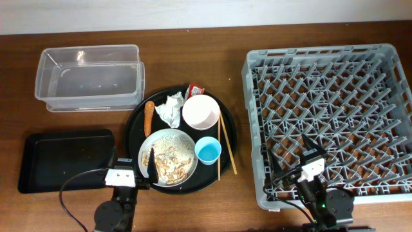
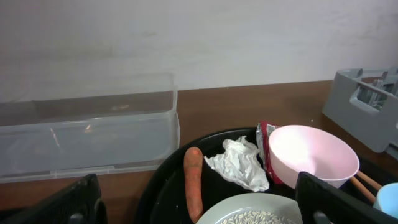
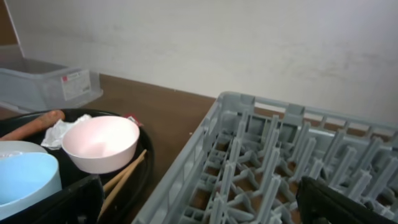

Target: Sort waste into correct bins and load items into the dishwasher rack

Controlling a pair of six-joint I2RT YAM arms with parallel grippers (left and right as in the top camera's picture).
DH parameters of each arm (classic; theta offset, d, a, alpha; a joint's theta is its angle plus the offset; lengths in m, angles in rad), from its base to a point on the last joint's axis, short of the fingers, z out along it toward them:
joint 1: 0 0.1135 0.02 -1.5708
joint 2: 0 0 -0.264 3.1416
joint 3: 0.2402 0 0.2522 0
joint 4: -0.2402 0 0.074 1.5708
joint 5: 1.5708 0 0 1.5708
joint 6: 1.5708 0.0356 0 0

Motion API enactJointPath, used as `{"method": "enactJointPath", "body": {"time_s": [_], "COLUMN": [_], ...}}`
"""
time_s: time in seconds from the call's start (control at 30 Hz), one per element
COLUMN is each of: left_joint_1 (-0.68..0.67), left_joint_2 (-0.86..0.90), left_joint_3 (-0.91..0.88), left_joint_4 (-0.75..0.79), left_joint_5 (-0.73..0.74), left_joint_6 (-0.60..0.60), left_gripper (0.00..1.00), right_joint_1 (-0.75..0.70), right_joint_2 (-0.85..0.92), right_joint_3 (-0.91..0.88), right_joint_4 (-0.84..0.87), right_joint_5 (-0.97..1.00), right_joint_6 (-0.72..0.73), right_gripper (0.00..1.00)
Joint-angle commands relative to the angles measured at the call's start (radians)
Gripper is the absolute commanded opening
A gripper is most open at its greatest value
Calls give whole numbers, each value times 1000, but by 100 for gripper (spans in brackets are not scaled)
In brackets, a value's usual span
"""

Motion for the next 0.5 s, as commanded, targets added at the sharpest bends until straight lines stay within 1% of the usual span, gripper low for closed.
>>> {"method": "enactJointPath", "body": {"time_s": [0.0, 0.07, 0.17, 0.23, 0.37, 0.47], "left_joint_1": [3, 3, 3, 3, 3, 3], "left_joint_2": [-4, -4, -4, -4, 37, 129], "left_joint_3": [-8, -7, -2, 18, 115, 242], "left_joint_4": [51, 124, 219, 249, 218, 132], "left_joint_5": [39, 87, 139, 151, 146, 146], "left_joint_6": [15, 15, 14, 14, 16, 16], "left_gripper": [99, 99, 99, 99, 99, 99], "right_joint_1": [-7, -7, -8, -8, -8, -8], "right_joint_2": [-6, -6, -6, -6, 22, 115], "right_joint_3": [-8, -8, 7, 44, 161, 286], "right_joint_4": [21, 81, 143, 146, 102, 15], "right_joint_5": [-34, -97, -102, -102, -102, -102], "right_joint_6": [-2, 26, 106, 129, 129, 129], "right_gripper": [98, 98, 98, 98, 98, 98]}}
